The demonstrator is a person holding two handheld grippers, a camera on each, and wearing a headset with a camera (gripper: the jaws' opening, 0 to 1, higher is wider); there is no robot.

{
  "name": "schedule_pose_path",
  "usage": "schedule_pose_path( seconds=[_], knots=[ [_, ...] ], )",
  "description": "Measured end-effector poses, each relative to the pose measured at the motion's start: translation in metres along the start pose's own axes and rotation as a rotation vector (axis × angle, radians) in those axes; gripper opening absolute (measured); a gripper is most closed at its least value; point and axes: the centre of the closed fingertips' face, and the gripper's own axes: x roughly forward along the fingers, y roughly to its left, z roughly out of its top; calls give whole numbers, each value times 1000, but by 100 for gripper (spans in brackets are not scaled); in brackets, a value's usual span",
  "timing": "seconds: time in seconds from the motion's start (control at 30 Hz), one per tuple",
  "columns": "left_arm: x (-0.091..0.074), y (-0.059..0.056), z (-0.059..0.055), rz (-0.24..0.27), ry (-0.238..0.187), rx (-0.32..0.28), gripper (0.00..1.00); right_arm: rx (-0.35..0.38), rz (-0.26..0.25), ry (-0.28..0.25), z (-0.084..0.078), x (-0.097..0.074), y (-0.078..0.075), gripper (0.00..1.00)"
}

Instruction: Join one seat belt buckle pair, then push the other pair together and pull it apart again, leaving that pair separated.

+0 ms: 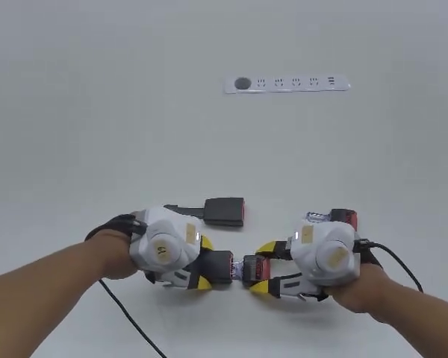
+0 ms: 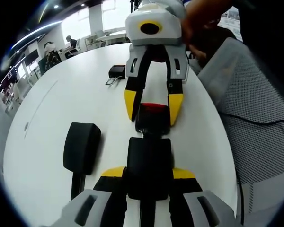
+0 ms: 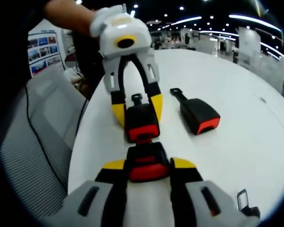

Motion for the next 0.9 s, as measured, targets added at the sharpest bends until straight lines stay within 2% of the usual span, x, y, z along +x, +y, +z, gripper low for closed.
schedule_pose_path(
  seconds=[0.07, 0.13, 0.2, 0.43, 0.9],
  knots=[
    [0, 0, 0, -1, -1, 1, 34, 1, -1, 2, 6, 8, 1, 34],
    [-1, -2, -1, -10, -5, -12, 35, -9, -6, 31, 7, 12, 0, 34],
    [-2, 0, 1, -5, -8, -8, 35, 5, 2, 20, 5, 11, 0, 34],
    [-1, 0, 0, -5, 1, -1, 35, 15, -17, 26, 6, 12, 0, 34],
    [-2, -1, -1, -29, -12, 35, 35, -27, -51, 50, 7, 9, 4, 34]
  ],
)
